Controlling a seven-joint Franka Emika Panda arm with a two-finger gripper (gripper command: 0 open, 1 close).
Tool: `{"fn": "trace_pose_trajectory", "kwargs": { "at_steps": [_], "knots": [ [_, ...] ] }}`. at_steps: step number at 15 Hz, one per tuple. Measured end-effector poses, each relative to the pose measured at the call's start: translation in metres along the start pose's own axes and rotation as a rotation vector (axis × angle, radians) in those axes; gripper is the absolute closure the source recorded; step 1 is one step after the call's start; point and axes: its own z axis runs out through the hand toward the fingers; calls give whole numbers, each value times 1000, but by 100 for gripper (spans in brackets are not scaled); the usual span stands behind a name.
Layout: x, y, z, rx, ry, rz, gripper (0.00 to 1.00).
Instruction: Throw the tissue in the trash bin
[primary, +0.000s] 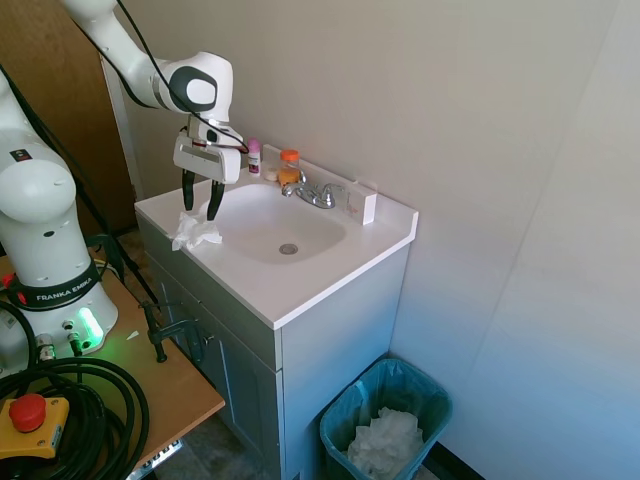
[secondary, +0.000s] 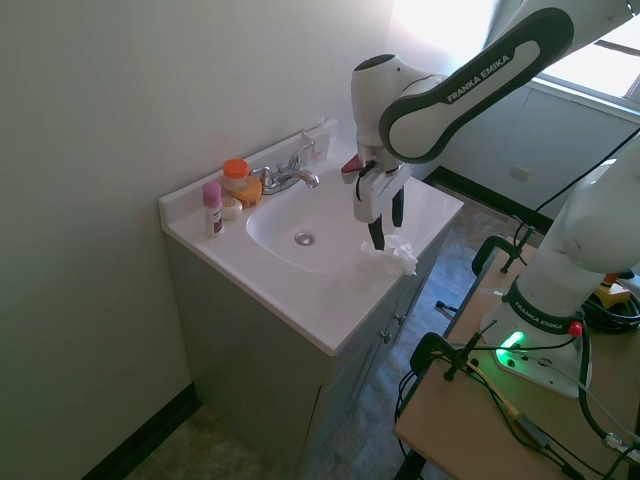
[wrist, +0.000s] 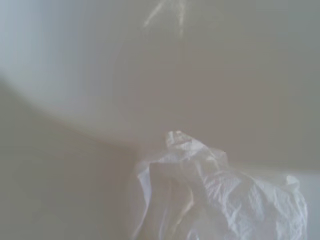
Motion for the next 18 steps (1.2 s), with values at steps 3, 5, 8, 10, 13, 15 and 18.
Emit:
{"fn": "trace_pose_trajectory", "kwargs": {
  "at_steps": [3,5,8,10,13,15,18],
  "knots": [
    [0,-4,13,-15,-18,-8,0],
    [-1,-7,19,-21,-25,-13,100],
    [-1,-10,31,-25,-36,-19,100],
    [-1,-10,35,-29,-42,-19,100],
    [1,-10,36,-28,-44,-16,100],
    [1,-9,36,-27,-45,-15,100],
    [2,-9,35,-21,-45,-12,100]
  ]
}}
